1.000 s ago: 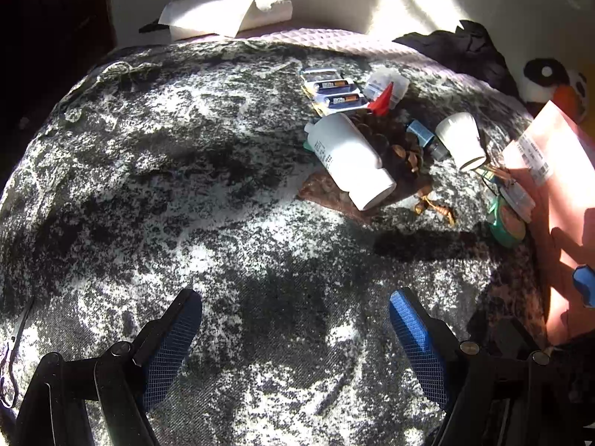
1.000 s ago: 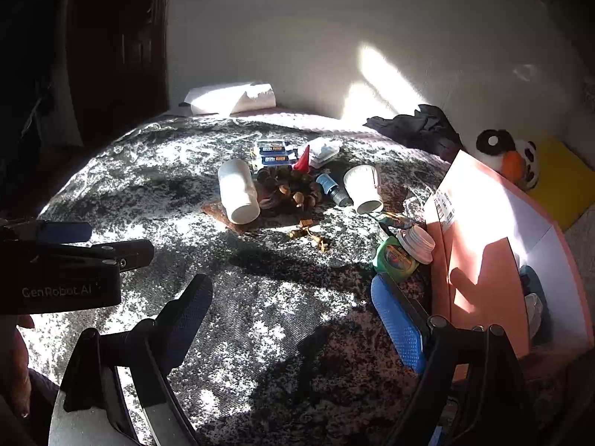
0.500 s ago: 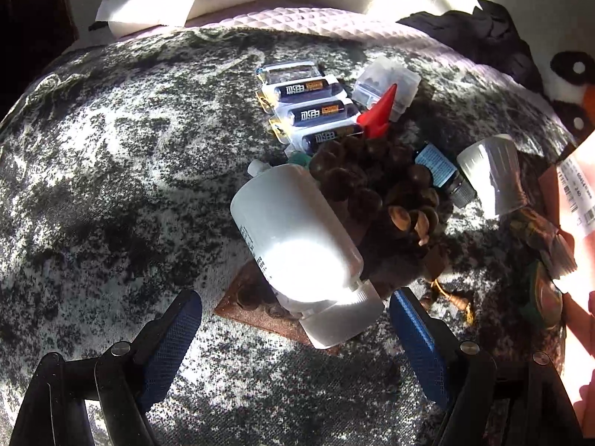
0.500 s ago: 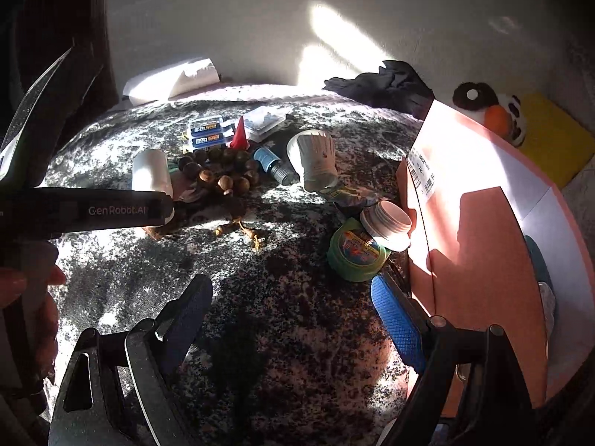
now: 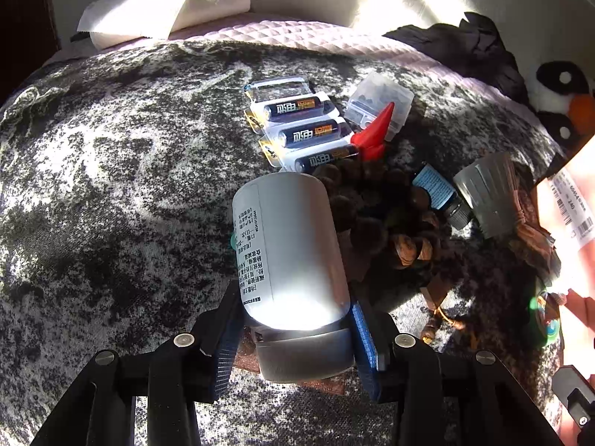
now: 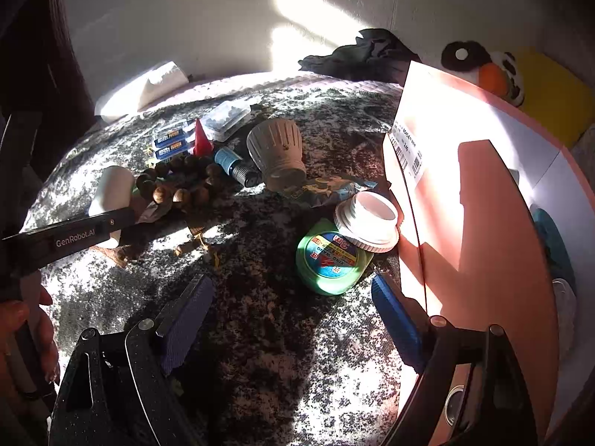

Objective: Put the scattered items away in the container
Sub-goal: 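Grasp the white pill bottle with left tool while right tool grasps green tape measure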

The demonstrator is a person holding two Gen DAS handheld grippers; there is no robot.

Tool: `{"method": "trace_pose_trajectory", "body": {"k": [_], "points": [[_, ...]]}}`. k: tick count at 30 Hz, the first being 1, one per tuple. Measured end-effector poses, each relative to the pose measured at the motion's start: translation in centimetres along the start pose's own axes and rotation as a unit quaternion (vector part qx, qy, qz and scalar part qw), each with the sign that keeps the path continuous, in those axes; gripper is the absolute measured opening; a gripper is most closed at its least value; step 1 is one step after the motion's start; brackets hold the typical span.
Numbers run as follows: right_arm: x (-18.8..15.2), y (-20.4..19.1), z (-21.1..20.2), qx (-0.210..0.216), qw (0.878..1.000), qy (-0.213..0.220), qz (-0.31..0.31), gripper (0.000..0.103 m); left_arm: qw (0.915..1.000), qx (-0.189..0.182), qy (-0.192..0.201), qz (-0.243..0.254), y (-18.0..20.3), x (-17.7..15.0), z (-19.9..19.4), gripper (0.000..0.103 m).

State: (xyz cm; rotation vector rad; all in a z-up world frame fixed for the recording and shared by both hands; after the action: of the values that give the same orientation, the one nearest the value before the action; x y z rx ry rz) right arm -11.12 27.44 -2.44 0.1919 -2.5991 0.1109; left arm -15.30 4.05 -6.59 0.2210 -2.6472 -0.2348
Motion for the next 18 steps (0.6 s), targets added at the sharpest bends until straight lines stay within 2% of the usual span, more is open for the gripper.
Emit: {"method": "trace_pose_trajectory", "body": {"k": [3,6,12,15,16,18], "points": [[0.4,0.7,-0.4,0.011,1.0,0.014,0.026,0.089,0.9999,-0.001,0.013,-0.003,-0.4,-0.3,-1.8,0.046],[1.2,0.8,0.0,-0.001,1.0,0.019,0.025,0.088,0.9997,0.002,0.025,0.0,-0.7,-0.8,-3.7,0.046],[1.7,0.2,4.5,-0.058,0.998,-0.026,-0.003,0.086,0.9992,0.027,0.025,0.017,-1.5,-3.4,-5.3,0.046],[1.9,1.2,6.8,-0.053,0.997,-0.047,0.016,0.078,0.9993,0.032,0.018,0.012,-2.3,-4.4,-5.4,0.046],[2.0,1.6,7.1,-0.048,0.998,-0.045,0.025,0.067,0.9993,0.033,0.017,0.01,-2.6,-4.7,-5.5,0.046],[2.2,2.4,7.1,-0.03,0.998,-0.037,0.05,0.067,0.9993,0.034,0.017,0.008,-2.9,-5.3,-5.9,0.046]]}}
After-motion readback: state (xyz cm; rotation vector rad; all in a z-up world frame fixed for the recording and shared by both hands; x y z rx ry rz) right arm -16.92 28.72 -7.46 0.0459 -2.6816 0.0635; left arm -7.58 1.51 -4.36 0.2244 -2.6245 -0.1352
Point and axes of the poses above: each gripper's, at about its wrist camera, not at the fingertips, and z roughly the way its jaws point, y to its right, x to its top, the point moved 1 cm from there along z, roughly the way its jaws point, and after that the axes turned 5 degrees about -y, right-handed, at the moved point
